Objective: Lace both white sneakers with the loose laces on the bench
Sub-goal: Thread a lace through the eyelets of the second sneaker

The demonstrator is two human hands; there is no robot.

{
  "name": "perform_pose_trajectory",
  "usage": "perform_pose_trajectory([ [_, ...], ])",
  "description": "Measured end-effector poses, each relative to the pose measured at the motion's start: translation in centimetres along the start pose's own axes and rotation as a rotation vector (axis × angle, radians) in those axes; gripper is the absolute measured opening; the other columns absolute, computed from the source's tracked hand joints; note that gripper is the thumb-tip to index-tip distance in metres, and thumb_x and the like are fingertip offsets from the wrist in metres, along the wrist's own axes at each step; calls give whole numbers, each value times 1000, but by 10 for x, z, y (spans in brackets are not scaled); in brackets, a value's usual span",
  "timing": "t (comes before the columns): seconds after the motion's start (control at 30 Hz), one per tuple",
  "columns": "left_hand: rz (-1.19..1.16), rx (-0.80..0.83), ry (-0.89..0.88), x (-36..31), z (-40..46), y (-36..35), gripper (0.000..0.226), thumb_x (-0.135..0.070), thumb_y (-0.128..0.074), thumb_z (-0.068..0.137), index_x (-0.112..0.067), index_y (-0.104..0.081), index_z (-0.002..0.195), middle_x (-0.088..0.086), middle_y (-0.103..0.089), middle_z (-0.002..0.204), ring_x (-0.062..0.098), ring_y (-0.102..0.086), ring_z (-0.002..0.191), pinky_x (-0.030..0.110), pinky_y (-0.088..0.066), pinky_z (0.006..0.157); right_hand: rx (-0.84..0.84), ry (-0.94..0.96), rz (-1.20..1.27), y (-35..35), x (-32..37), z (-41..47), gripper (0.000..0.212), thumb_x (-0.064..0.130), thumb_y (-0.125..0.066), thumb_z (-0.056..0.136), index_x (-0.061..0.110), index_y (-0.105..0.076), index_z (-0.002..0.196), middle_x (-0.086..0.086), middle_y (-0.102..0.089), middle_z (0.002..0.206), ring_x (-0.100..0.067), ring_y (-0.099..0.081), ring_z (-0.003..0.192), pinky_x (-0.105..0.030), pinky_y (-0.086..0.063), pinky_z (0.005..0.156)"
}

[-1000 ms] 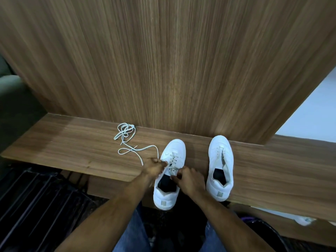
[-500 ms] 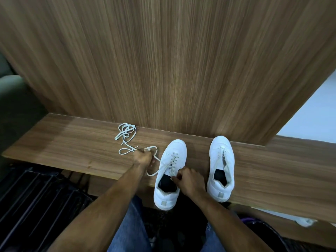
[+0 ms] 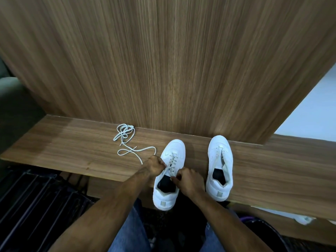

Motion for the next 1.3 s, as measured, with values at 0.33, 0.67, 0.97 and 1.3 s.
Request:
perform_pose_trajectory([
  [0.33,-448,-10,-86,-44,0,37,37,-31,-55,96,-16,-53,62,-1,-52,61,8,-48,58,20,-37,57,66,-64,103,1,-9,4,41,49,-63,82,17,-51,59,2,-66,74,-19,-64,77,-30,-45,63],
  [0.67,-305,32,-438,-134,-23,85,28,-21,-59,95,-7,-61,72,7,-60,67,14,-53,64,24,-43,68,-125,-12,1012,89,23,44,14,2,-64,85,15,-64,90,-2,-62,69,-10,-57,60,-24,-47,50],
  [0.97,-253,-24,-307,-58,-7,84,30,-21,-66,90,-12,-56,64,-6,-53,52,5,-47,48,20,-37,54,-183,-544,1349,63,-55,24,12,9,-50,95,7,-58,86,-9,-61,67,-18,-58,54,-34,-55,65],
  [1.3,-169,-41,-352,-39,-7,71,16,-18,-70,87,-7,-69,75,-15,-55,54,-5,-44,50,15,-37,57,-113,-339,1099,52,-29,25,38,-1,-56,86,18,-51,118,-10,-67,74,-19,-54,48,-28,-48,50],
])
Point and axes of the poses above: each hand's wrist, its own z-axis towards the middle knuckle, its own y-axis out of the back of the hand, x = y × z, the point moved 8 cm from there along z, towards the middle knuckle
